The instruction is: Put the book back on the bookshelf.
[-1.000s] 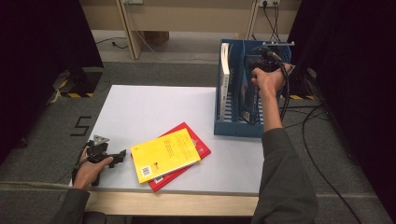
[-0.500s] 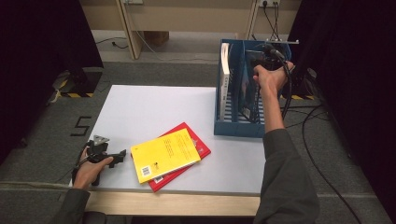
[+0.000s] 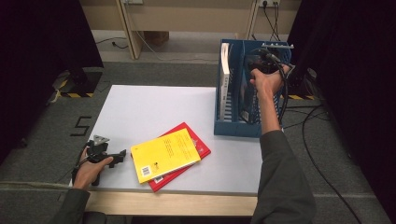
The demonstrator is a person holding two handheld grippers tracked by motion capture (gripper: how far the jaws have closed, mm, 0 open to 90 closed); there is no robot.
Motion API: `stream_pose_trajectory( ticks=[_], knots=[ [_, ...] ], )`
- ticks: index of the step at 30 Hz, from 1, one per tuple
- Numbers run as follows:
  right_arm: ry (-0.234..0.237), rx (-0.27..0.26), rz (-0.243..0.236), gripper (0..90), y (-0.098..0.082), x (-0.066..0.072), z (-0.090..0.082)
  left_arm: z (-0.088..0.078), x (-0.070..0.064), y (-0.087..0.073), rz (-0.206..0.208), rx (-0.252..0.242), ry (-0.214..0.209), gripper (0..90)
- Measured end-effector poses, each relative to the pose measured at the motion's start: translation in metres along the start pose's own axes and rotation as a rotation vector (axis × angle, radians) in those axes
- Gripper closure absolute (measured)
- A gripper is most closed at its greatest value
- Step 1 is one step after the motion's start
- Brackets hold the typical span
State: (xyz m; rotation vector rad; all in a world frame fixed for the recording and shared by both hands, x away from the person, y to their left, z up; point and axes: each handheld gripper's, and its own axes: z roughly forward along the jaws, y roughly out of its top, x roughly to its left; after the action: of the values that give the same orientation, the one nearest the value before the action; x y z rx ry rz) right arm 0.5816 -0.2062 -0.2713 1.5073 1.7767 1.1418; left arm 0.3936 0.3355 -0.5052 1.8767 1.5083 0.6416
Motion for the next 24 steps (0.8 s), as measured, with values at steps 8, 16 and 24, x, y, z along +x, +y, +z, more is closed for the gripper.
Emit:
stream_pose_trajectory(
  ticks=[8,16,24],
  knots=[
    [-0.013,0.101,-0.027,72.1,0.019,-0.001,-0.003,0.000,0.000,0.000,-0.001,-0.001,0.000,8.7],
    [0.007,0.221,-0.057,69.9,0.048,0.001,-0.007,0.000,0.000,0.000,-0.001,-0.002,0.000,8.7],
    [-0.009,0.325,-0.083,69.2,0.060,0.003,0.000,0.000,0.000,0.000,-0.001,-0.002,0.000,8.7]
  ],
)
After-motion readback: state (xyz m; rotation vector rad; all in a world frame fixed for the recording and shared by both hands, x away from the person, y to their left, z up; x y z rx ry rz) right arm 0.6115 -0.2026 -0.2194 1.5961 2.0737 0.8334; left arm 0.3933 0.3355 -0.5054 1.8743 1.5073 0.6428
